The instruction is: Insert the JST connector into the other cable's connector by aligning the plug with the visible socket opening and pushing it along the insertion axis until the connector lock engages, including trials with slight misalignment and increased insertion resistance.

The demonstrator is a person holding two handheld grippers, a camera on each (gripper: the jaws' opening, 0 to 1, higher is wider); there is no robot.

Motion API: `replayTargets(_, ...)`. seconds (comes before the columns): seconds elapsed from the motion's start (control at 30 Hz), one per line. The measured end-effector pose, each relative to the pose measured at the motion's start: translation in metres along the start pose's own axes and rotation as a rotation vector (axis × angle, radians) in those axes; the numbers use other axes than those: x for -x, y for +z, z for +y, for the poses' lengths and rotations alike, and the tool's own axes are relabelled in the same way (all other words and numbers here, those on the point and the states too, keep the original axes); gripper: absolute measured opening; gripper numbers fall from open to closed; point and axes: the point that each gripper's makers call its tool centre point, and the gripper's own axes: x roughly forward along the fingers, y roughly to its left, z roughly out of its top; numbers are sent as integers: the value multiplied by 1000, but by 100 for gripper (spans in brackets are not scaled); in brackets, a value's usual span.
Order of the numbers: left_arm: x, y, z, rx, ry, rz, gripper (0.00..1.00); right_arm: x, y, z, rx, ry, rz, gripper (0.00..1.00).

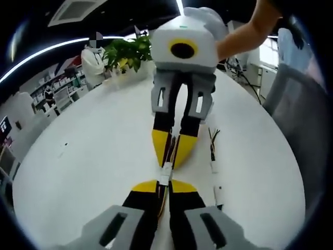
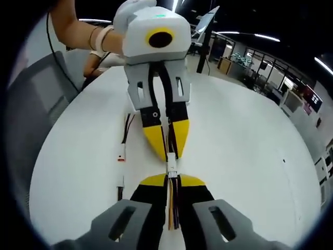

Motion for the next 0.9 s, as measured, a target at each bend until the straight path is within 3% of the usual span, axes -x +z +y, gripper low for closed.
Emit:
replayTargets(0.37, -4, -3, -1, 53, -1, -18, 0, -1, -4, 2, -33, 2, -15, 4)
replayTargets(0.9, -4, -4, -3, 30, 20, -34, 0, -3, -6, 3, -93, 3, -40, 5)
